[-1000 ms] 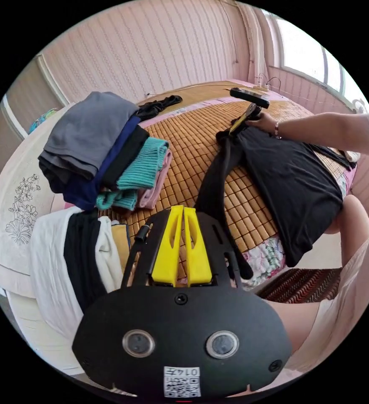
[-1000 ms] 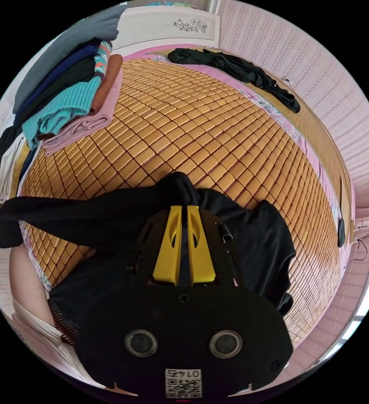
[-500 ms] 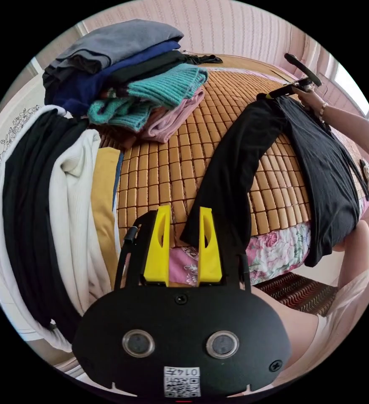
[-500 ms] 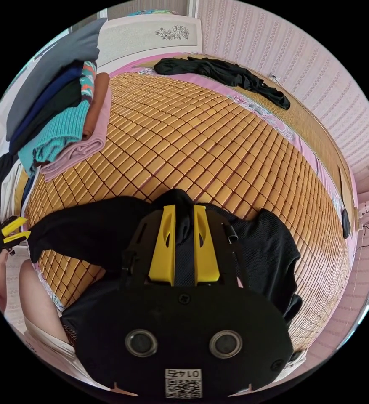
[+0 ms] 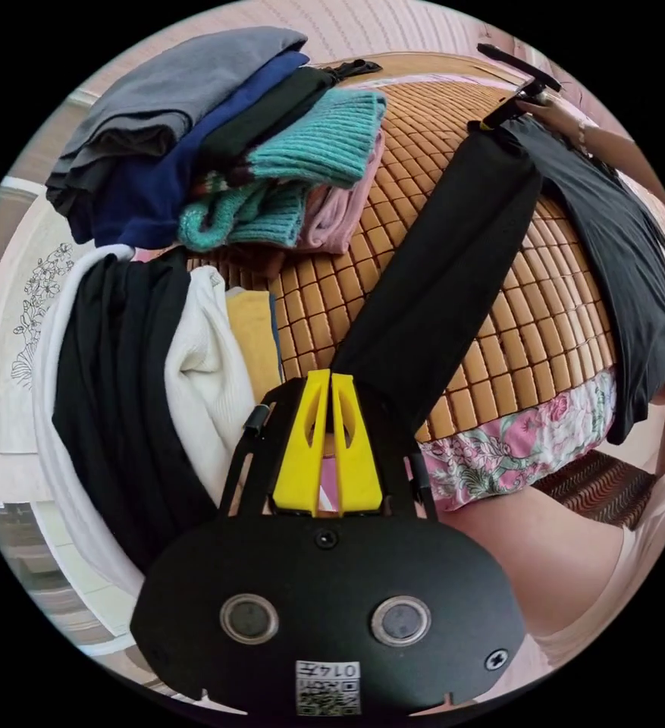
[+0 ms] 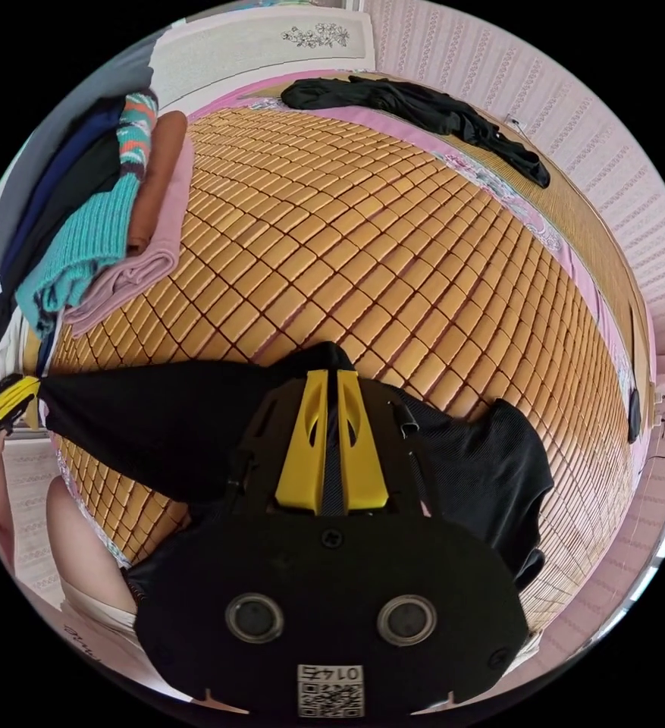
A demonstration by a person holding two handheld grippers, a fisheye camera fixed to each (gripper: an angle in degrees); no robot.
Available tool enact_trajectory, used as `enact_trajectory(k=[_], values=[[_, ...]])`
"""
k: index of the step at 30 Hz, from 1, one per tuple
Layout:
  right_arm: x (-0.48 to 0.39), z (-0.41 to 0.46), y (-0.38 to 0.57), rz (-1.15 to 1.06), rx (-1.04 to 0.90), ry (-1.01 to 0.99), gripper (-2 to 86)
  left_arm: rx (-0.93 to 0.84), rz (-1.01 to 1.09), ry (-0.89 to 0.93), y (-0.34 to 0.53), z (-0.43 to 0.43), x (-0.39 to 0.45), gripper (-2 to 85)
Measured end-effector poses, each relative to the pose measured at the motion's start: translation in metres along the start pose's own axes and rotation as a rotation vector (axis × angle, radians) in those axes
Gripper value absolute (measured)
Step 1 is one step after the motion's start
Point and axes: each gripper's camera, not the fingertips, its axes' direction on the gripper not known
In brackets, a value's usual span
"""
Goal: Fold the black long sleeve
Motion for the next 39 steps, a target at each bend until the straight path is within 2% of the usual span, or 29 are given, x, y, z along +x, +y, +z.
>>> enact_trajectory(k=[3, 5, 8, 9, 10, 12, 14, 18, 23, 28, 33, 39], values=[[0.007, -0.023, -0.006, 0.017, 0.007, -0.057, 4.8, -0.062, -0.019, 0.045, -0.013, 0.042, -0.008, 0.5], [0.015, -0.047, -0.003, 0.031, 0.032, -0.085, 8.0, -0.039, -0.038, 0.069, -0.012, 0.043, -0.012, 2.4], [0.033, -0.110, 0.024, 0.050, 0.134, -0.070, 11.1, -0.041, -0.050, 0.025, -0.005, 0.009, -0.010, 5.8], [0.041, -0.136, 0.043, 0.049, 0.159, -0.045, 11.4, -0.018, -0.028, -0.060, 0.003, -0.017, 0.001, 6.4], [0.045, -0.148, 0.054, 0.046, 0.162, -0.032, 11.4, 0.030, -0.010, -0.125, 0.012, -0.044, 0.013, 6.4], [0.063, -0.188, 0.111, 0.059, 0.135, -0.017, 11.9, 0.127, 0.006, -0.125, 0.026, -0.075, 0.032, 6.4], [0.073, -0.209, 0.164, 0.105, 0.097, -0.045, 12.6, 0.211, 0.025, -0.043, 0.036, -0.087, 0.055, 6.5], [0.050, -0.231, 0.294, 0.216, -0.054, -0.081, 13.1, 0.349, 0.102, 0.306, 0.037, -0.060, 0.141, 7.2], [0.014, -0.228, 0.398, 0.375, -0.261, -0.140, 14.3, 0.224, 0.190, 0.487, 0.021, -0.009, 0.234, 8.8], [0.018, -0.256, 0.441, 0.592, -0.226, -0.248, 10.9, 0.046, 0.159, 0.593, 0.021, 0.041, 0.270, 10.9], [0.014, -0.280, 0.416, 0.488, -0.329, -0.192, 4.1, 0.049, 0.135, 0.523, 0.027, 0.081, 0.274, 3.6], [0.004, -0.343, 0.415, 0.428, -0.296, -0.202, 0.4, 0.064, 0.212, 0.455, 0.041, 0.090, 0.289, -0.7]])
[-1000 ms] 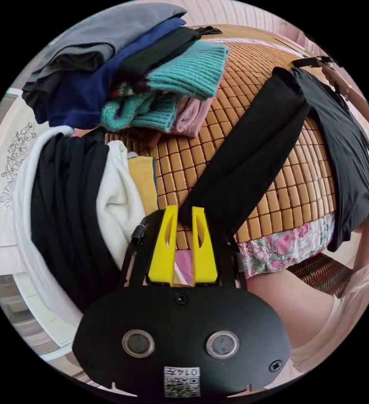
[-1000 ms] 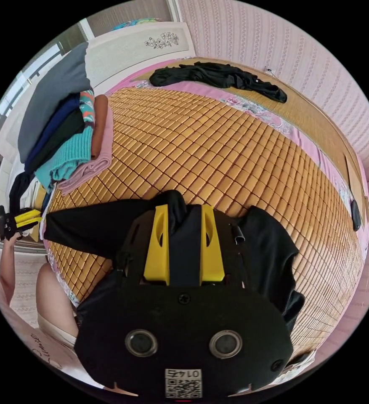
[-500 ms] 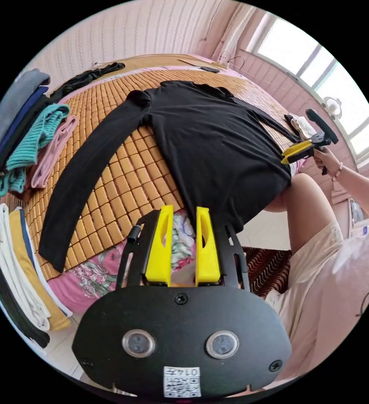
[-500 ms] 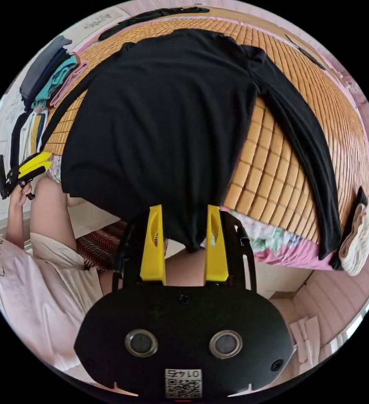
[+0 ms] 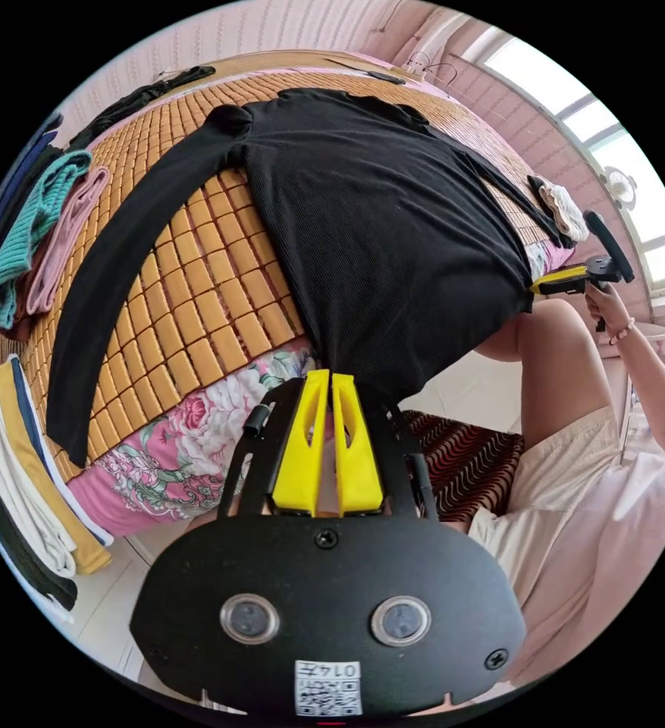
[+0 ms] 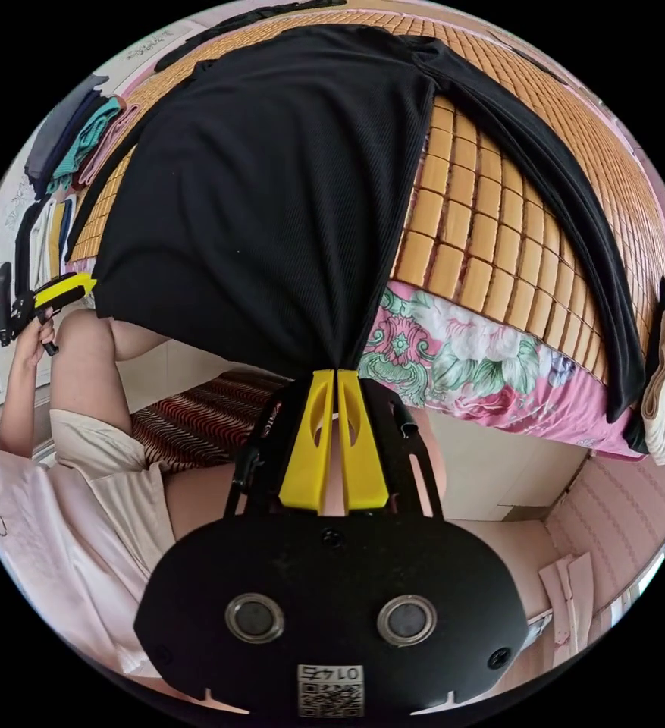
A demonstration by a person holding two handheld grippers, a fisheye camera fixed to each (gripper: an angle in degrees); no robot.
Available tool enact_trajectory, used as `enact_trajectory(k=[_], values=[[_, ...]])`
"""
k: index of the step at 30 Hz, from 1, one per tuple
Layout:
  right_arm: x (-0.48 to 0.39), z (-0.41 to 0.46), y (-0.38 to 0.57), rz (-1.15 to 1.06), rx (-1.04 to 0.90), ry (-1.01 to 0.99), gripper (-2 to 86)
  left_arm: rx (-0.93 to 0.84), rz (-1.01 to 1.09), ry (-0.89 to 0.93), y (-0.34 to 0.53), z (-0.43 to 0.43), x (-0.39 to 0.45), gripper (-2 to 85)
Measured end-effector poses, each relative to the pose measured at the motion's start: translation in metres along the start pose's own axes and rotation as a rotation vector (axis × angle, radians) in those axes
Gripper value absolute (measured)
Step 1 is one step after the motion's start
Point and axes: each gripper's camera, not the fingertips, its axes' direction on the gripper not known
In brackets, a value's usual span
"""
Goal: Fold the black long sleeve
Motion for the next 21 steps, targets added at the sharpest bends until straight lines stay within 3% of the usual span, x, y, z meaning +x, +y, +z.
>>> enact_trajectory(k=[8, 13, 17, 21], values=[[0.009, -0.049, 0.011, 0.023, 0.031, -0.100, 1.4, -0.045, -0.038, 0.009, 0.025, 0.066, -0.008, 0.6], [0.026, -0.099, 0.037, 0.104, 0.142, -0.092, 7.9, -0.021, -0.036, -0.058, 0.046, 0.063, -0.003, 5.6], [0.078, -0.151, 0.074, 0.311, 0.451, -0.148, 9.4, 0.055, 0.011, -0.041, 0.043, 0.048, 0.008, 5.8], [0.124, -0.182, 0.097, 0.556, 0.712, -0.051, 9.3, 0.110, 0.149, -0.044, 0.005, 0.051, 0.048, 5.5]])
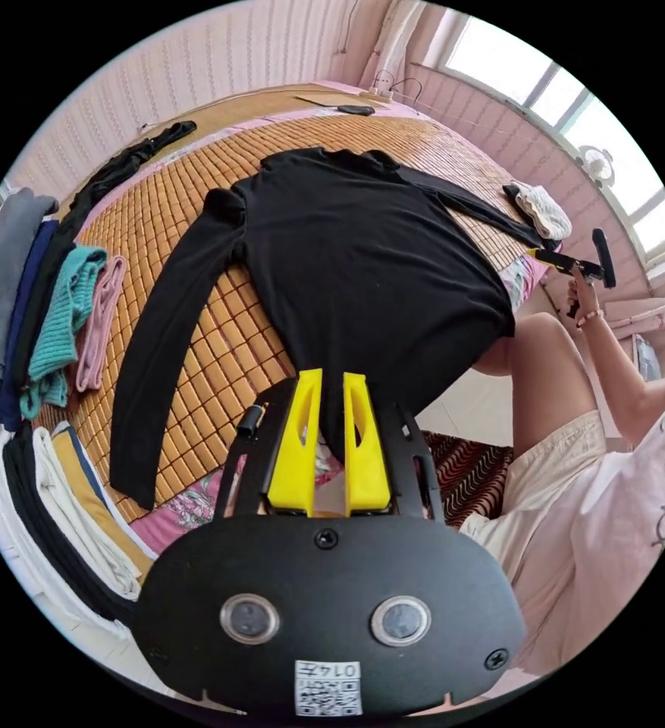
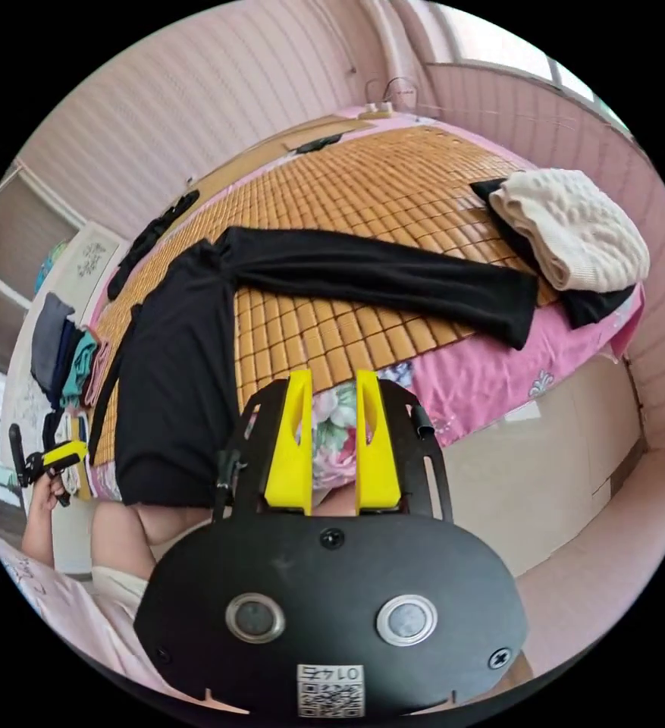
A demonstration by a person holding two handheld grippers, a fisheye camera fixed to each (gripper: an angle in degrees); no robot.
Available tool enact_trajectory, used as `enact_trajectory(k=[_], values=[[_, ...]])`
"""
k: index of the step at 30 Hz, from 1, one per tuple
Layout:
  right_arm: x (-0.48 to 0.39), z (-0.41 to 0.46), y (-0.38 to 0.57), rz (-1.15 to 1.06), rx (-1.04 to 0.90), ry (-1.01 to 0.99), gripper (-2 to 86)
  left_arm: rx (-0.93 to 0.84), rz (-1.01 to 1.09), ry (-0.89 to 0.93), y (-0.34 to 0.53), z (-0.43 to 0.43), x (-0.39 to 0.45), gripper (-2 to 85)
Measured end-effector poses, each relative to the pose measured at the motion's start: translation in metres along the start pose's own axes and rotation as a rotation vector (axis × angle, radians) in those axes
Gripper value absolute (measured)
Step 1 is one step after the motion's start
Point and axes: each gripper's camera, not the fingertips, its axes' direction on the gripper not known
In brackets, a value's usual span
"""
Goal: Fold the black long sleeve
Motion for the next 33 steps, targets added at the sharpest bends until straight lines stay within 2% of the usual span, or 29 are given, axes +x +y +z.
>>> enact_trajectory(k=[4, 6, 10, 14, 19, 27, 33], values=[[0.039, -0.017, -0.024, 0.178, 0.168, 0.052, 10.4, 0.087, 0.195, 0.051, -0.074, 0.015, 0.059, 5.5], [0.067, -0.035, -0.033, 0.317, 0.312, 0.138, 9.7, 0.089, 0.281, 0.052, -0.113, 0.030, 0.092, 5.9], [0.102, -0.032, -0.037, 0.409, 0.322, 0.205, 9.5, 0.118, 0.464, 0.004, -0.202, 0.074, 0.182, 6.5], [0.135, -0.028, -0.032, 0.509, 0.358, 0.137, 9.3, 0.143, 0.572, 0.062, -0.271, 0.125, 0.263, 6.6], [0.138, -0.036, -0.035, 0.480, 0.362, 0.164, 9.6, 0.093, 0.665, 0.104, -0.352, 0.226, 0.370, 7.1], [0.173, -0.055, -0.016, 0.521, 0.349, 0.099, 5.2, -0.010, 0.694, -0.063, -0.374, 0.334, 0.444, 7.8], [0.190, -0.065, 0.014, 0.531, 0.397, 0.004, 2.2, -0.026, 0.652, 0.044, -0.369, 0.339, 0.439, 2.2]])
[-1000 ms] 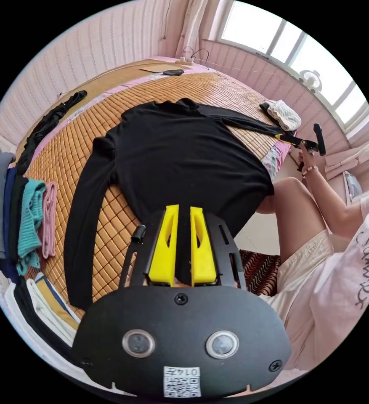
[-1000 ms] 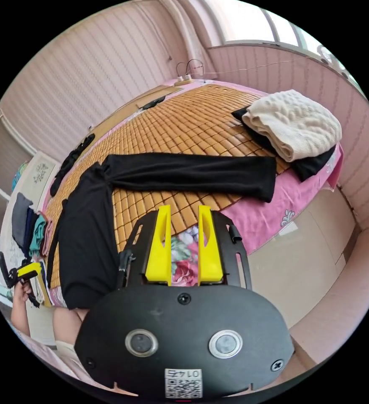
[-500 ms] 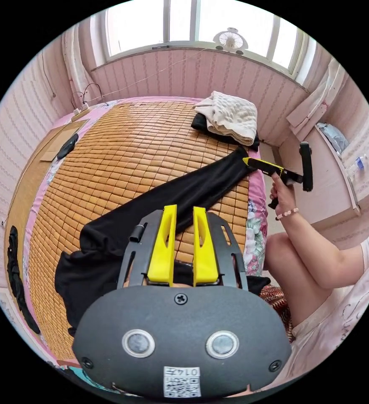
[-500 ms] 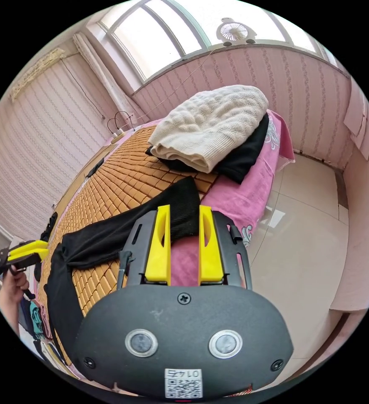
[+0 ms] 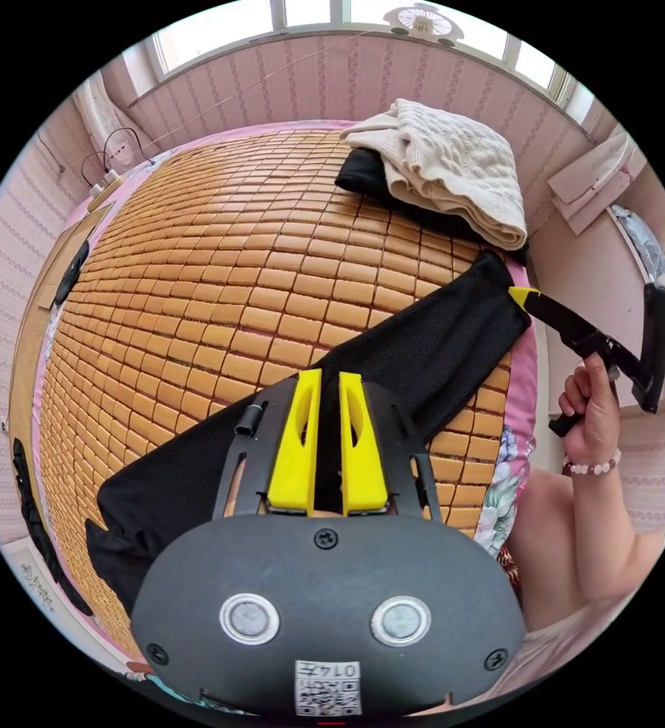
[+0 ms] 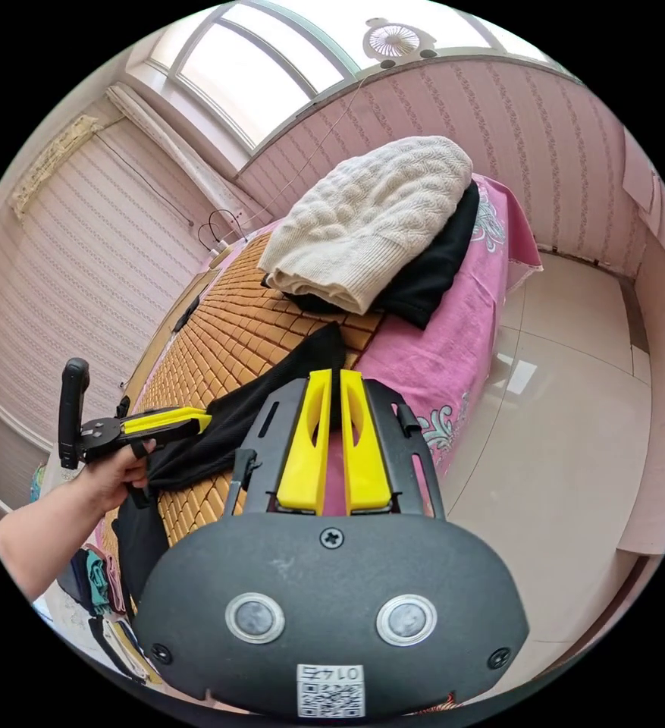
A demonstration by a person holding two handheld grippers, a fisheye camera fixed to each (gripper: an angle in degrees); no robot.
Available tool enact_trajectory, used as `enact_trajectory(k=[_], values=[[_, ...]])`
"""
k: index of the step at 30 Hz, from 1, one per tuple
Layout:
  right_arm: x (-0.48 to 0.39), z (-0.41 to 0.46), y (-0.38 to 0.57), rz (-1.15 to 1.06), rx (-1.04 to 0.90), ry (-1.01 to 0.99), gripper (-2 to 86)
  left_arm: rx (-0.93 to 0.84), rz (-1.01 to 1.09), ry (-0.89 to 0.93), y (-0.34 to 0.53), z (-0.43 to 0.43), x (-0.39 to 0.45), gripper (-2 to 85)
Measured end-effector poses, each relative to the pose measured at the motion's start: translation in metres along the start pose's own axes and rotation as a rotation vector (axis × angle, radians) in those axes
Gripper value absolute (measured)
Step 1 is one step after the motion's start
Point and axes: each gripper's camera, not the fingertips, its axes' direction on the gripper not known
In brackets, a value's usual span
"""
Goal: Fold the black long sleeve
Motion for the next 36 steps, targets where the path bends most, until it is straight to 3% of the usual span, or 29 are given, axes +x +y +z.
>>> enact_trajectory(k=[5, 10, 14, 19, 23, 26, 30, 33, 36], values=[[0.018, -0.009, 0.014, -0.034, -0.005, -0.032, 1.4, 0.023, -0.008, -0.014, 0.006, -0.010, 0.000, -0.7], [0.033, -0.031, 0.034, -0.117, 0.059, -0.207, 1.0, 0.140, -0.103, 0.023, 0.031, -0.071, -0.037, -1.0], [0.015, -0.074, 0.048, -0.351, 0.113, -0.477, 0.8, 0.245, -0.156, 0.021, 0.072, -0.146, -0.072, -1.0], [-0.065, -0.127, 0.088, -0.715, 0.016, -0.875, 0.6, 0.393, -0.288, -0.003, 0.198, -0.278, -0.132, -1.0], [-0.156, -0.141, 0.187, -1.057, -0.287, -1.185, 0.5, 0.473, -0.413, -0.037, 0.324, -0.342, -0.158, -1.0], [-0.202, -0.129, 0.287, -1.278, -0.535, -1.149, 0.5, 0.472, -0.564, -0.070, 0.432, -0.352, -0.172, -1.0], [-0.215, -0.089, 0.418, -1.409, -0.805, -1.028, 0.5, 0.467, -0.826, 0.030, 0.557, -0.326, -0.194, -1.0], [-0.209, -0.064, 0.485, -1.507, -0.887, -0.858, 0.5, 0.448, -0.937, 0.041, 0.616, -0.323, -0.201, -1.0], [-0.204, -0.056, 0.530, -1.585, -0.918, -0.819, 0.6, 0.465, -0.949, 0.073, 0.653, -0.346, -0.194, -0.9]])
